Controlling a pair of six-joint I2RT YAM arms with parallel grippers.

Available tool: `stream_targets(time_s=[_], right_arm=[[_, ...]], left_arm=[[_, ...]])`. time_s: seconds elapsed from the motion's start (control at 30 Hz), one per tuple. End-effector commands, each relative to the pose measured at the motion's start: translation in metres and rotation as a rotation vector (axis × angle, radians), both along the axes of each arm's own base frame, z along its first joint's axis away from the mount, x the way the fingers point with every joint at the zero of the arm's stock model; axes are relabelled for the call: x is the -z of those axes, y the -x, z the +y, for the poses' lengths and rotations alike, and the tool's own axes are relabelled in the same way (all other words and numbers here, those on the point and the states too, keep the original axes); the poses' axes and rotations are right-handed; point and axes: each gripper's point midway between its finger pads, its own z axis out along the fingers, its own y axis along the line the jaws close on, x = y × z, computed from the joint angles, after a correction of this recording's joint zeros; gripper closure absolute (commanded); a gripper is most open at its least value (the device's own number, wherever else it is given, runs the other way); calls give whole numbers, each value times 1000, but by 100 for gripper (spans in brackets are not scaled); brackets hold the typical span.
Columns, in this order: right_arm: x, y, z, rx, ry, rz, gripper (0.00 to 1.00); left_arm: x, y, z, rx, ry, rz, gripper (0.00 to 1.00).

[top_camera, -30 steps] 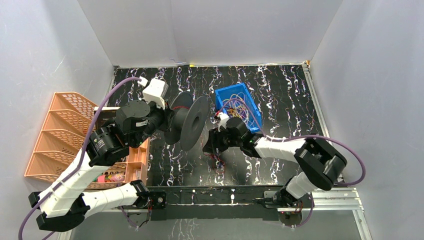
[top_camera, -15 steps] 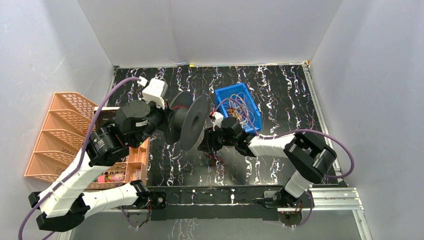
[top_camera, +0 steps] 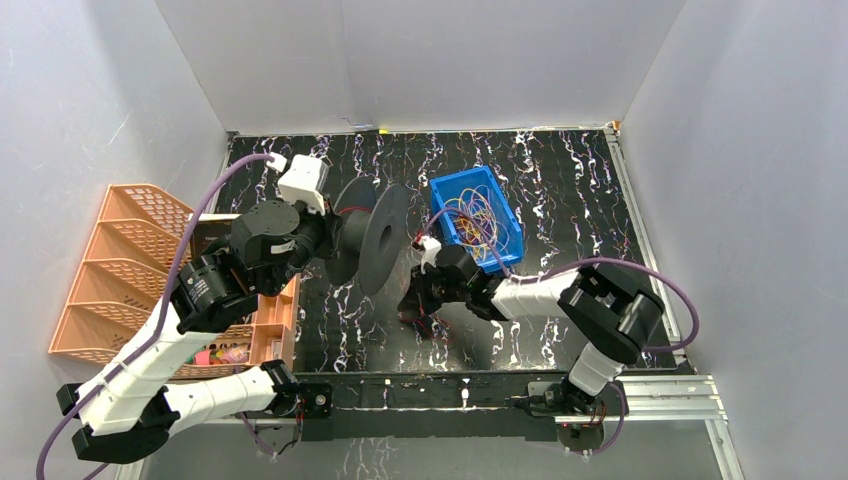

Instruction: Wrap the cables

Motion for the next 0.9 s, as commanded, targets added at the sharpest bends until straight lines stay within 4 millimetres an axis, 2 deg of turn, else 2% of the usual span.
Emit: stream_targets(time_s=[0.0,0.2,0.33,0.47,0.7,0.87], right_arm=[[-22,12,-1,10,-28,-55,100],[-40,44,-3,17,-4,-119,100],[-67,68,-6,2,-30,-158,100],[-100,85,-9,-4,-60,-204,100],[-167,89,-17,18,-122,-302,100],[-209,81,-21,39,-125,-372,100]], left_arm=[[-37,-10,12,-117,145,-100,100],[-20,-35,19,-280,94,-118,100],[-12,-50,25,-370,16,-160,100],[2,-63,16,-377,-68,-168,100],[40,-72,9,-378,-184,-140,100],[71,-72,3,-326,-262,-99,100]])
